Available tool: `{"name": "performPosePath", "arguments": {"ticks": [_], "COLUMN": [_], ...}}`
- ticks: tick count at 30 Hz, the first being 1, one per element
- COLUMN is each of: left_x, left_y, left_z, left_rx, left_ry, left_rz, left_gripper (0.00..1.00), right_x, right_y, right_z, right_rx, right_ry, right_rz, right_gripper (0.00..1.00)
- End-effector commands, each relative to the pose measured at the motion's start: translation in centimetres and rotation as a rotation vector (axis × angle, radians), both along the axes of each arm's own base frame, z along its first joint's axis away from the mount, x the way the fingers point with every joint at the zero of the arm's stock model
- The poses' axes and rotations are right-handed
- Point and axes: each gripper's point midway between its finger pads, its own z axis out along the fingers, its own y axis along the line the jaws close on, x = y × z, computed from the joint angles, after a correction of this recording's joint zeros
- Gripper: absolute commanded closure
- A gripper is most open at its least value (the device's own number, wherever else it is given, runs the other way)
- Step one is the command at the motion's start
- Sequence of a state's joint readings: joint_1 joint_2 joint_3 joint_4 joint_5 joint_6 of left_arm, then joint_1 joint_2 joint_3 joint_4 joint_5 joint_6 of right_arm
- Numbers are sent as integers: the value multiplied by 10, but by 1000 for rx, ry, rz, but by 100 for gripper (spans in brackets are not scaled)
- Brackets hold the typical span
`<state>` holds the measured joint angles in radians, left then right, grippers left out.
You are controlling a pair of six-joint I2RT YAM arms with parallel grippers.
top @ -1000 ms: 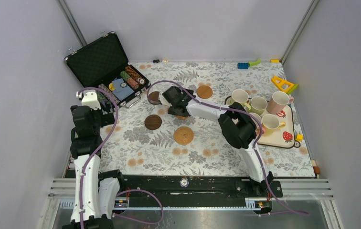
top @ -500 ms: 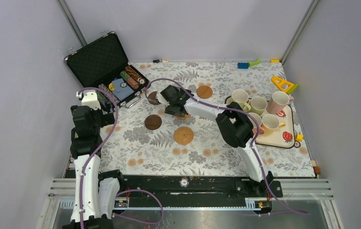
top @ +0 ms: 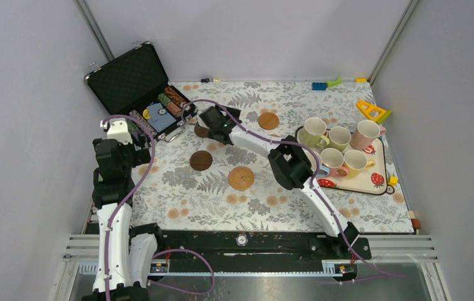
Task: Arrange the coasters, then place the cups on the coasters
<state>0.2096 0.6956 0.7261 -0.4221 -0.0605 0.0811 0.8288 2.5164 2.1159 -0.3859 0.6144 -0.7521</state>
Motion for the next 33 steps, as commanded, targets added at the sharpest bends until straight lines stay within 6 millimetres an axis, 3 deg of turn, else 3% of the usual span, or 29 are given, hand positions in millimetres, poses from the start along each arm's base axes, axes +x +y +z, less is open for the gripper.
{"name": "performPosePath", "arguments": {"ticks": [1, 11, 26, 30, 33], "left_x": [3, 4, 3, 3, 2], "left_y": [1, 0, 0, 1, 1], "left_z": [7, 6, 8, 9, 8], "left_rx": [11, 8, 10, 10, 10], "left_ry": [-26, -24, -30, -31, -30], "left_rz": [-3, -13, -9, -7, -5], "left_gripper": [1, 1, 1, 1, 1], "right_x": [19, 25, -5, 9, 20], "right_y": [-14, -31, -25, -23, -19], "right_z": [-21, -24, -19, -10, 11], "right_rx": [-116, -123, -53, -58, -22], "right_ry": [-16, 3, 98, 13, -49], "right_rz": [-48, -77, -30, -74, -106], "right_gripper": [0, 0, 0, 0, 0]}}
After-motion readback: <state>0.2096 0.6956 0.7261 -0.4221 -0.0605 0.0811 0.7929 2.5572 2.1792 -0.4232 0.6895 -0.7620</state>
